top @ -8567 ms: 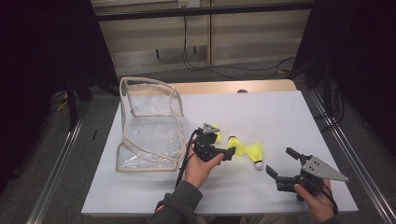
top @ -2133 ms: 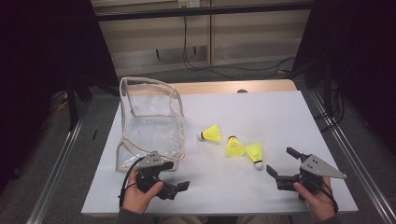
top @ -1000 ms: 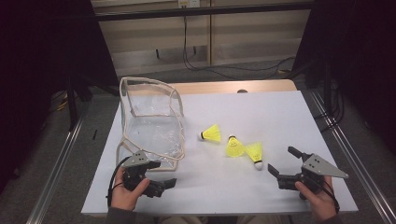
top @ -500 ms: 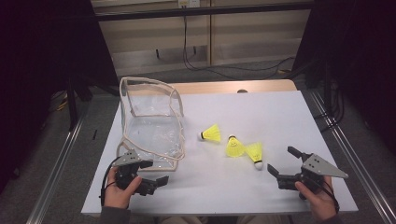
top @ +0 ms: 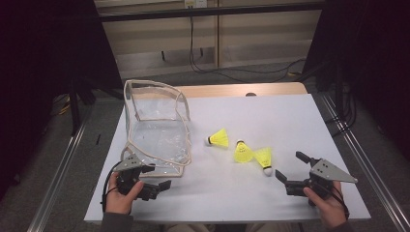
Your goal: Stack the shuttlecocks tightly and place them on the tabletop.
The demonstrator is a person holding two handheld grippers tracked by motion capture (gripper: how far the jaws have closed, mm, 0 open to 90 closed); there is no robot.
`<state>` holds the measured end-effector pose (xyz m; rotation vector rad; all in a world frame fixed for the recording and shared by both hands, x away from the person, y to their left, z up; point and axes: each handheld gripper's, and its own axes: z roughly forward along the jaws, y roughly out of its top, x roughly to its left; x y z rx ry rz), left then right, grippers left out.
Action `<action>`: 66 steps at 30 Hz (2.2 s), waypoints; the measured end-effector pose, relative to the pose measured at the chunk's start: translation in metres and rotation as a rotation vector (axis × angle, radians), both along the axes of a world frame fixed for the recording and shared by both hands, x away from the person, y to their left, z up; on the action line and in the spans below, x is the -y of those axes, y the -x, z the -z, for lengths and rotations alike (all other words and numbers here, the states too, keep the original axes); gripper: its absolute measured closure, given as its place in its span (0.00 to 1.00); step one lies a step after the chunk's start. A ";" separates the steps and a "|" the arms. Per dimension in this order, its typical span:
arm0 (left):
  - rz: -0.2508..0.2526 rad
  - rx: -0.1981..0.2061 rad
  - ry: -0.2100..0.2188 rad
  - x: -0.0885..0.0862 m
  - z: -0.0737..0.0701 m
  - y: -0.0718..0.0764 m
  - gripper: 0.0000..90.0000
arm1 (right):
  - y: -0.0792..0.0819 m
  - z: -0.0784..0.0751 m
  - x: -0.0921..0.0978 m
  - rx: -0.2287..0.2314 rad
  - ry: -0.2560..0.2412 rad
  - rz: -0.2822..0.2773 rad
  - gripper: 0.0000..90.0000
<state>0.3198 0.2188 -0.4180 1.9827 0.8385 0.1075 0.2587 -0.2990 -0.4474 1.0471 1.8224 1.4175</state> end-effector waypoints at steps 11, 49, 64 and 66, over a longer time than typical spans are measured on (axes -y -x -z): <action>-0.019 0.006 -0.004 -0.005 0.001 -0.002 0.05 | -0.004 0.000 0.004 -0.013 -0.005 0.016 0.03; -0.018 -0.001 -0.015 -0.004 0.005 -0.006 0.05 | -0.030 -0.010 -0.012 -0.071 0.029 0.009 0.03; -0.013 -0.002 -0.007 -0.002 0.004 -0.006 0.05 | -0.045 -0.013 -0.018 -0.127 0.048 -0.029 0.03; -0.013 -0.004 0.013 -0.003 0.004 -0.006 0.05 | -0.047 -0.014 -0.019 -0.127 0.039 -0.031 0.03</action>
